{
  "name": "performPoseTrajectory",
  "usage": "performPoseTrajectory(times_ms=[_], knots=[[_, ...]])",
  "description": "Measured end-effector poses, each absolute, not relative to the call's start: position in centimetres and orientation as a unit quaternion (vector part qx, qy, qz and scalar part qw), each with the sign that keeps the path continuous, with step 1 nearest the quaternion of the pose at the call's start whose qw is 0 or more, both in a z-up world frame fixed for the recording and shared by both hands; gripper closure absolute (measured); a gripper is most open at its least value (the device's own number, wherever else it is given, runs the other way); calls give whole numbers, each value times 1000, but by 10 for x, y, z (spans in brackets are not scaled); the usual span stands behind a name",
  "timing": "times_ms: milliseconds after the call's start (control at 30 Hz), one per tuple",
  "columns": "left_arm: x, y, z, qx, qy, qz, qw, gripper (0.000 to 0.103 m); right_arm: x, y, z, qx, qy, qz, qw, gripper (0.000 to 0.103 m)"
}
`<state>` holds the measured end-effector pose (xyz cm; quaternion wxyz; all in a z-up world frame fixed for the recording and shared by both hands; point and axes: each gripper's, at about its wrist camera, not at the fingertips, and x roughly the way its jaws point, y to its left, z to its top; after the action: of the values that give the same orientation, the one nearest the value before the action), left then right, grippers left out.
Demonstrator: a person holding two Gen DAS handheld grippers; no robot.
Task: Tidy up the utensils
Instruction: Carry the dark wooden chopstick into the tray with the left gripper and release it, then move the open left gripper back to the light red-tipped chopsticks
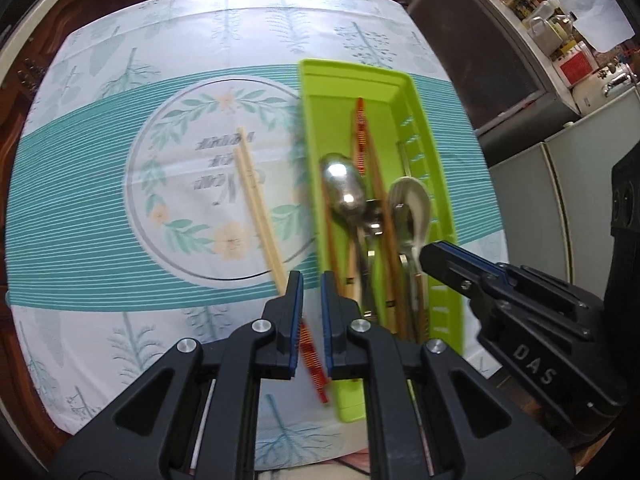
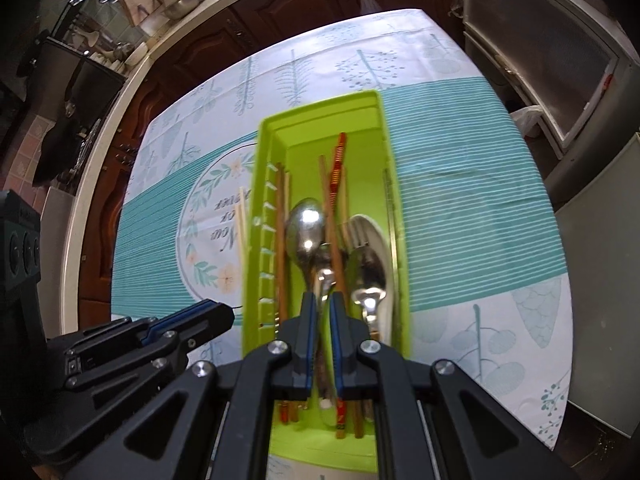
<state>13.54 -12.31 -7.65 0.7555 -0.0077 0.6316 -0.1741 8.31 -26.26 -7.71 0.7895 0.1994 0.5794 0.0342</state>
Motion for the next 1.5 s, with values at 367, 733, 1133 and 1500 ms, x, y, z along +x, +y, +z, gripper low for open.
performPoseTrajectory(times_ms=[367,733,1133,1500], knots=[[154,-67,-106,-37,649,-120,750,79,92,-217,-80,182,597,78,777,96],[173,-85,-145,-44,673,-123,728,79,94,-228,-85,187,599,61,776,96],[174,-99,-149,-25,673,-117,730,79,92,-238,-93,199,603,55,771,96],[165,-108,-146,12,671,-97,735,79,91,-238,-94,199,602,57,772,96]])
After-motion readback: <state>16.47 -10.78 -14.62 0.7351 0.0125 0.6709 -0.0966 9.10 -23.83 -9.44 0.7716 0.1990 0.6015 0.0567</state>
